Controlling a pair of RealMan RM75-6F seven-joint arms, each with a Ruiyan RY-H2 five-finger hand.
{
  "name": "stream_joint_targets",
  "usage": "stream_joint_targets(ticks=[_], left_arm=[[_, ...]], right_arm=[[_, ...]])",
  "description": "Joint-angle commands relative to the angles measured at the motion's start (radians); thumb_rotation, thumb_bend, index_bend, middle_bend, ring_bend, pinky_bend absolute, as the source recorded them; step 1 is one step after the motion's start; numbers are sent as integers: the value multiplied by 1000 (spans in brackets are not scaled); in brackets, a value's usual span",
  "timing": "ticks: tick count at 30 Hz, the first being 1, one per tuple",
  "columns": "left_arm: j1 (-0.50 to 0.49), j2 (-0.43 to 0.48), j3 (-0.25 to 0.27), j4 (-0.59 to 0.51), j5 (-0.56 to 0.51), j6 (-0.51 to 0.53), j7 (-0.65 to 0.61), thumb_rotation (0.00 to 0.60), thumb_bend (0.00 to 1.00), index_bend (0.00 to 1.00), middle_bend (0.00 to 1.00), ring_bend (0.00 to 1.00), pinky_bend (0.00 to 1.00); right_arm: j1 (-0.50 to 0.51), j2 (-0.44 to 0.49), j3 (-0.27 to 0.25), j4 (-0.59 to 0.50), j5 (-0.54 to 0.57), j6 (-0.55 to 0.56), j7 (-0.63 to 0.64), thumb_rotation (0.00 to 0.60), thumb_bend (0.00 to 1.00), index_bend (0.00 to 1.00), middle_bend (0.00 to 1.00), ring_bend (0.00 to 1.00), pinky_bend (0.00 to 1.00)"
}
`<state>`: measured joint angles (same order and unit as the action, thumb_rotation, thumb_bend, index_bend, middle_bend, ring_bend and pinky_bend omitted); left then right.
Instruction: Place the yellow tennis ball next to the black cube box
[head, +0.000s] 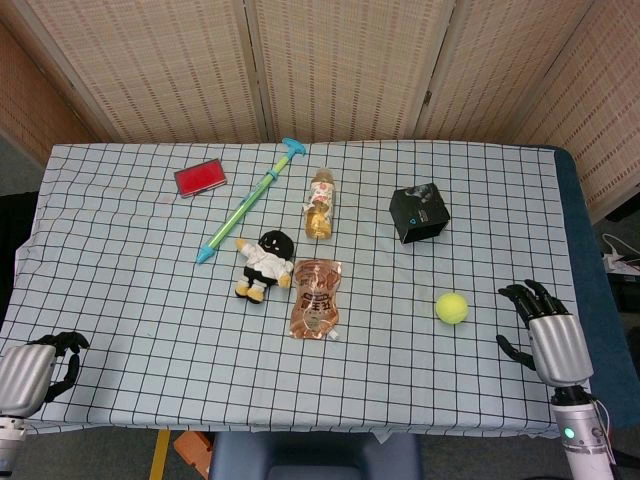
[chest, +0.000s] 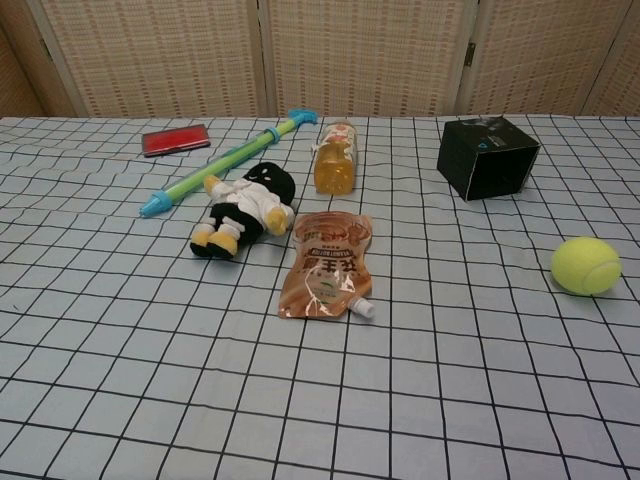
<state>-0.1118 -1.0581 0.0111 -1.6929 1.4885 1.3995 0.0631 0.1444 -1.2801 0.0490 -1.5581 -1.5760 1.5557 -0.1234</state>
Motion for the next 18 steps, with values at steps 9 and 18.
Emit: stream_joint_targets(ticks=[9, 18], left_arm=[[0, -2, 4, -6, 4, -6, 16, 600, 581, 438, 453, 455, 593], [-3, 4, 6, -11, 2, -18, 9, 600, 582, 438, 463, 455, 593]], right_arm=[[1, -4, -6, 20, -22, -11, 21, 600, 101, 200, 265, 181, 437], [-1, -65, 10, 89, -72, 52, 54, 600, 100, 585, 655, 634, 788]])
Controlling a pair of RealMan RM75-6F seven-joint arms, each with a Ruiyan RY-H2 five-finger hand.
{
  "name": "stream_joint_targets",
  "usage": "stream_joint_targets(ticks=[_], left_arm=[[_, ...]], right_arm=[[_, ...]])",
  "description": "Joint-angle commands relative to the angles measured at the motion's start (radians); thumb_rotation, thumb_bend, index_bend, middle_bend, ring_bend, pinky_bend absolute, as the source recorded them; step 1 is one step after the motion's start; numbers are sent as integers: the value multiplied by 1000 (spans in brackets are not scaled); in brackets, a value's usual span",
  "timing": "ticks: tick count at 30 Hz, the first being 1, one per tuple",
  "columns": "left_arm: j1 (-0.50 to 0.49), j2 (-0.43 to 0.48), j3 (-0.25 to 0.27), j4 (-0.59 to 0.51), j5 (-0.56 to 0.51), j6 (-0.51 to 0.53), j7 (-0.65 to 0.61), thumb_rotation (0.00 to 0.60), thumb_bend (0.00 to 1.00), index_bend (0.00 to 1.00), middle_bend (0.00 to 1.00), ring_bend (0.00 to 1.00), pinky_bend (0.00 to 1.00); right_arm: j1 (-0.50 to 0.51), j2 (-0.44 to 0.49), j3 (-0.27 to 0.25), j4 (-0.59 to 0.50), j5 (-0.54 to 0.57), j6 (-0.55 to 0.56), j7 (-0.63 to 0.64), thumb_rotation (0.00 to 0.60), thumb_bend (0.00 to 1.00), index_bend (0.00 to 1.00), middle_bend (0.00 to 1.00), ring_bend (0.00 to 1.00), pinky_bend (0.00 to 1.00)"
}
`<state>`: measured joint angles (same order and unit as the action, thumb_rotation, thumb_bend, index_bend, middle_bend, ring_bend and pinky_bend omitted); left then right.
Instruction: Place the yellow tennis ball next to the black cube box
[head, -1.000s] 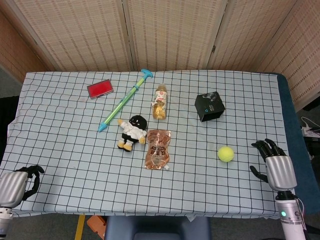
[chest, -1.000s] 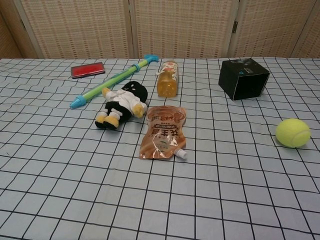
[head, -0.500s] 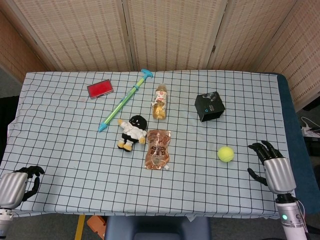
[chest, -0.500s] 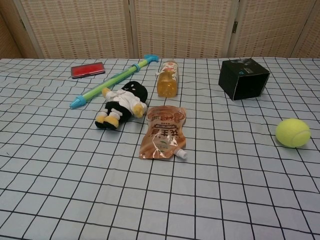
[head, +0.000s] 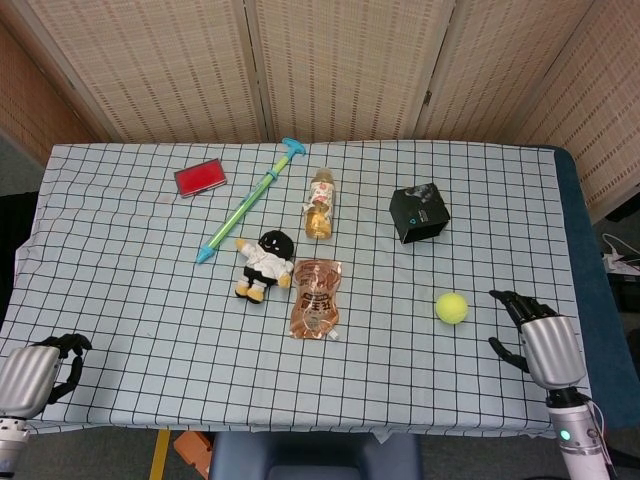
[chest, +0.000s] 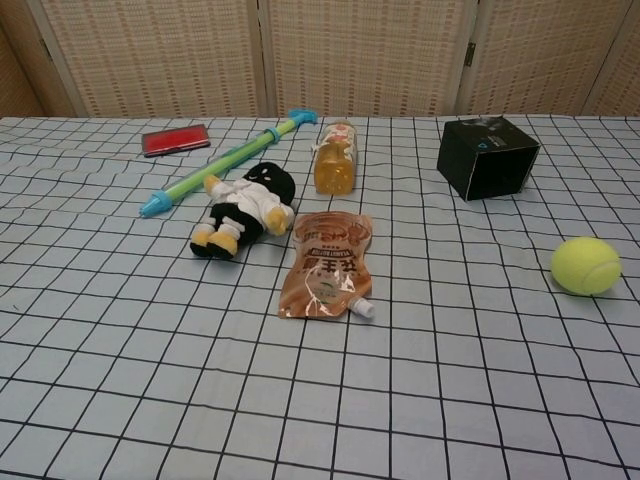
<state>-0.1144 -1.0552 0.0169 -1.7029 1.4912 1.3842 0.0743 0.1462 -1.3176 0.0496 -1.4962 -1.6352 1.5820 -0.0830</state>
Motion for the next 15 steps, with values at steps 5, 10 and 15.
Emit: stream_joint_targets(ticks=[5, 10, 15], left_arm=[[-2, 5, 0, -2, -2, -6, -10, 600, 581, 439, 467, 459, 593], [-2, 6, -1, -5, -7, -8, -11, 600, 581, 439, 474, 462, 593], [-3, 8, 1, -7, -2, -9, -10, 600, 581, 439, 476, 463, 594]], right_arm=[[-2, -49, 6, 28, -5, 7, -20, 600, 100, 807, 800, 760, 901], [3, -45, 1, -46, 35, -52, -93, 600, 101, 817, 804, 763, 905], [12, -33, -15, -124, 63, -117, -185, 600, 135, 809, 804, 754, 905]])
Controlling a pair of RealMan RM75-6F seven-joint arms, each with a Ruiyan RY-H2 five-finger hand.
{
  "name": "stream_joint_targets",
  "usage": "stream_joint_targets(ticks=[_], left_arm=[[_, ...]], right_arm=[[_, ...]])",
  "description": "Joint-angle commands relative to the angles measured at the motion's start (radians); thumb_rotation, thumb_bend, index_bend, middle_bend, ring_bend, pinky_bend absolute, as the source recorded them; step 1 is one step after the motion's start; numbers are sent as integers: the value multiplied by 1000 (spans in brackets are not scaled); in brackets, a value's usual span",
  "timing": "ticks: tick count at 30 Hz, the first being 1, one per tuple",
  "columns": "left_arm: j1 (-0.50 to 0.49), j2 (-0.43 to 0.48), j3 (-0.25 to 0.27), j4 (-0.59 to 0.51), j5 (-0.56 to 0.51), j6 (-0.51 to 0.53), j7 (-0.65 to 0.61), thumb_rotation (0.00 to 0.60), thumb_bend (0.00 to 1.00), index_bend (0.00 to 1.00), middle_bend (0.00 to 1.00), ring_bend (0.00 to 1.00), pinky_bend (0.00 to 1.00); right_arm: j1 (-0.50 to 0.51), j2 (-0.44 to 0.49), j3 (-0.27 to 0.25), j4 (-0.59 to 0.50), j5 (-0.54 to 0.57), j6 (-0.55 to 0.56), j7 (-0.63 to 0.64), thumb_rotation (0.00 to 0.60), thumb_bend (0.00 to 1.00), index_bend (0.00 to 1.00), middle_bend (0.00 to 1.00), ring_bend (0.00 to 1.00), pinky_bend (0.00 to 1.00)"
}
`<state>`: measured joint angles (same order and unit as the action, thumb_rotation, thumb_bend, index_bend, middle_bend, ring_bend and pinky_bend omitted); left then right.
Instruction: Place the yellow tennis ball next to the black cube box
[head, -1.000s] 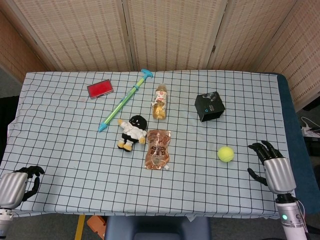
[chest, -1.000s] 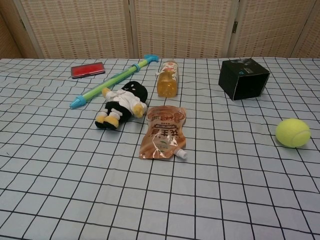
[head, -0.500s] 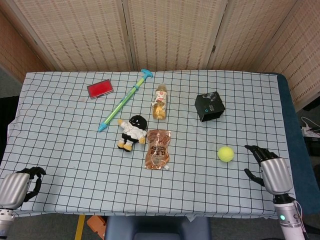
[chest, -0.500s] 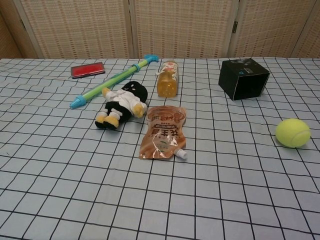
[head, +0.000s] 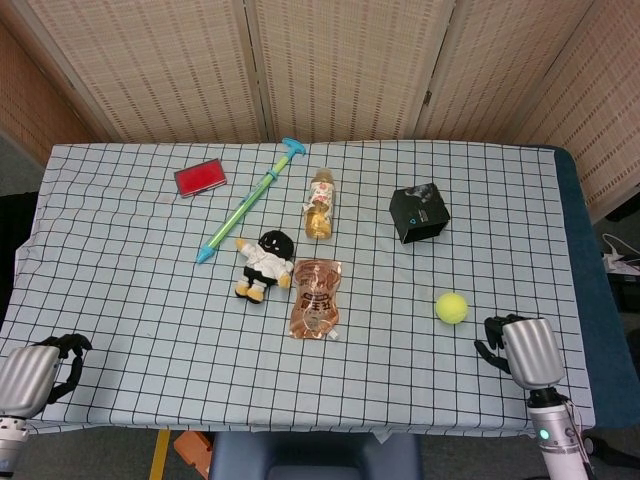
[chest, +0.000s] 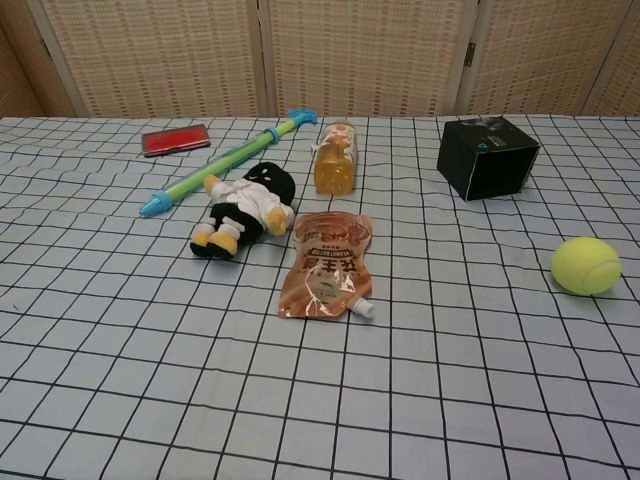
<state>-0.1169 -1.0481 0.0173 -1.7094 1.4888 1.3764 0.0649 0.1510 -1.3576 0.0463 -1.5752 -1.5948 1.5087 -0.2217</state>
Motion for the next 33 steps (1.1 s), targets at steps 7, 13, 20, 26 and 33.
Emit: stream_joint_targets(ticks=[7, 13, 20, 26, 33], left_arm=[[0, 4, -1, 0, -3, -3, -13, 600, 581, 439, 477, 464, 594], [-2, 4, 0, 1, -3, -8, -15, 600, 581, 439, 477, 464, 594], [-4, 4, 1, -1, -5, -13, -12, 600, 581, 439, 477, 465, 594], [-4, 4, 2, -2, -6, -15, -12, 600, 581, 439, 477, 467, 594], [-3, 6, 1, -4, -6, -13, -14, 600, 581, 438, 478, 468, 594]], right_arm=[[38, 33, -36, -112, 81, -170, -106, 600, 348, 734, 803, 709, 905], [52, 30, -37, -126, 106, -208, -128, 600, 675, 767, 804, 696, 905], [55, 8, -40, -111, 122, -222, -121, 600, 768, 863, 804, 717, 905], [58, -14, -43, -85, 144, -242, -120, 600, 772, 872, 803, 723, 905], [67, -43, -38, -49, 164, -263, -94, 600, 772, 873, 803, 726, 905]])
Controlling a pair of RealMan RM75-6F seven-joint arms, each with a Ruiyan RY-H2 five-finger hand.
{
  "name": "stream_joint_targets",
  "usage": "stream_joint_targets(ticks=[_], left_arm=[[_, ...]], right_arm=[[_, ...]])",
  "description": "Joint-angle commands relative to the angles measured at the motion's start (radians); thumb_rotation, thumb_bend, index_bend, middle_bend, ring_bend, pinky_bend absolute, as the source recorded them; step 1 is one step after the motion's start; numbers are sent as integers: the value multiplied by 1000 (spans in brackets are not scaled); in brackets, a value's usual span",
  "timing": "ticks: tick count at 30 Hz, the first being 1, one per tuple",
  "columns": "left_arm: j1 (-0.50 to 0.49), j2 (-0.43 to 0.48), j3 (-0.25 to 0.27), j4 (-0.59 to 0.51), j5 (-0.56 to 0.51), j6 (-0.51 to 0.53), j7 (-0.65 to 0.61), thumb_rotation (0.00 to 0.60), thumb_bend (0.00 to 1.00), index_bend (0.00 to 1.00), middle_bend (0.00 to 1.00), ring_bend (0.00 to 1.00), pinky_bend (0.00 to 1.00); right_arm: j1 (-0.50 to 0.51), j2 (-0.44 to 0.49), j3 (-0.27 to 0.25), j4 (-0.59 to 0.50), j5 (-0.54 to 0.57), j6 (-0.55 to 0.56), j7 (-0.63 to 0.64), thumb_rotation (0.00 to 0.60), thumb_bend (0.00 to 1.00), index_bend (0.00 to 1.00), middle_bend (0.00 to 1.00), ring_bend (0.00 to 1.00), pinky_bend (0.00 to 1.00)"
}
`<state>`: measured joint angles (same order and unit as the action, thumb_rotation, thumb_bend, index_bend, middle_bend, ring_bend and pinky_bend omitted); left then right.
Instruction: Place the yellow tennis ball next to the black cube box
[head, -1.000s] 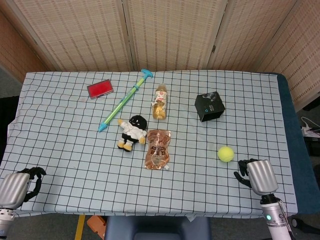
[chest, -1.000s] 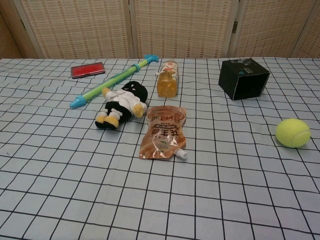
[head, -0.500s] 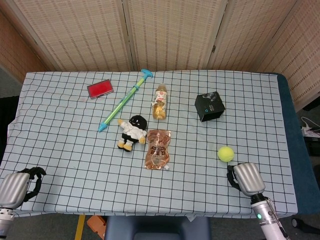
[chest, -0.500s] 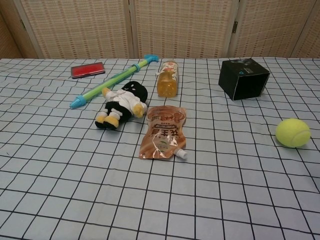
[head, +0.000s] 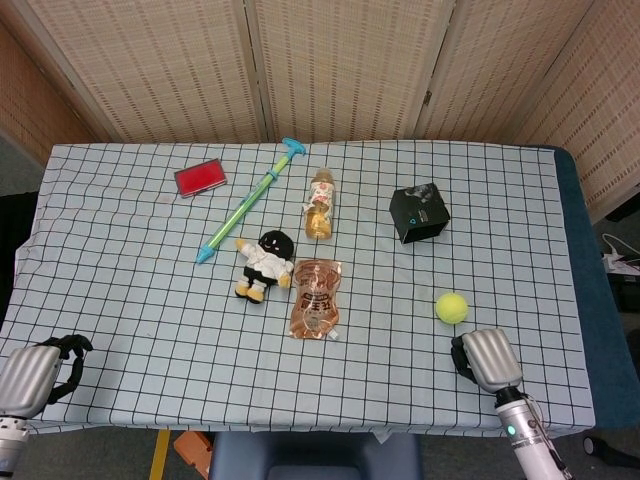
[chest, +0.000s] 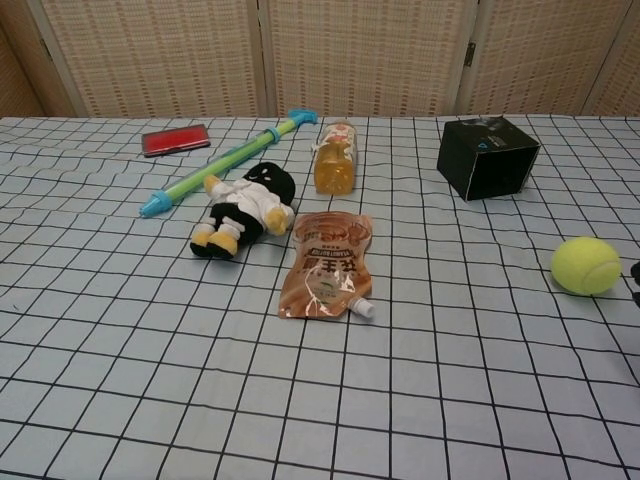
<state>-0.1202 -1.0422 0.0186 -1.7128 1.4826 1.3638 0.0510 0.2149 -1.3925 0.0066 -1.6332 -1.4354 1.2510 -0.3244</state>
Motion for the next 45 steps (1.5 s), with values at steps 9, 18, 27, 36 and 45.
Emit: stream_joint_targets(ticks=[9, 18, 27, 36, 45], left_arm=[[-1, 1, 1, -1, 1, -3, -2, 600, 582, 438, 478, 471, 594], [-1, 2, 3, -2, 1, -5, -1, 600, 581, 438, 479, 472, 595], [-1, 2, 3, -4, 2, -5, 2, 600, 582, 439, 480, 486, 594], [-1, 1, 3, -2, 1, -5, 3, 600, 581, 439, 487, 489, 595], [-1, 0, 4, -3, 1, -5, 5, 600, 583, 439, 487, 489, 595]], right_arm=[[15, -47, 6, 65, 40, -43, 30, 600, 772, 873, 803, 727, 906], [17, -61, 6, 92, 65, -58, 35, 600, 772, 873, 803, 727, 906], [29, -92, 26, 148, 93, -73, 55, 600, 772, 872, 803, 727, 906], [51, -124, 49, 216, 112, -98, 99, 600, 773, 872, 804, 727, 906], [65, -145, 57, 259, 109, -107, 141, 600, 772, 873, 804, 727, 906]])
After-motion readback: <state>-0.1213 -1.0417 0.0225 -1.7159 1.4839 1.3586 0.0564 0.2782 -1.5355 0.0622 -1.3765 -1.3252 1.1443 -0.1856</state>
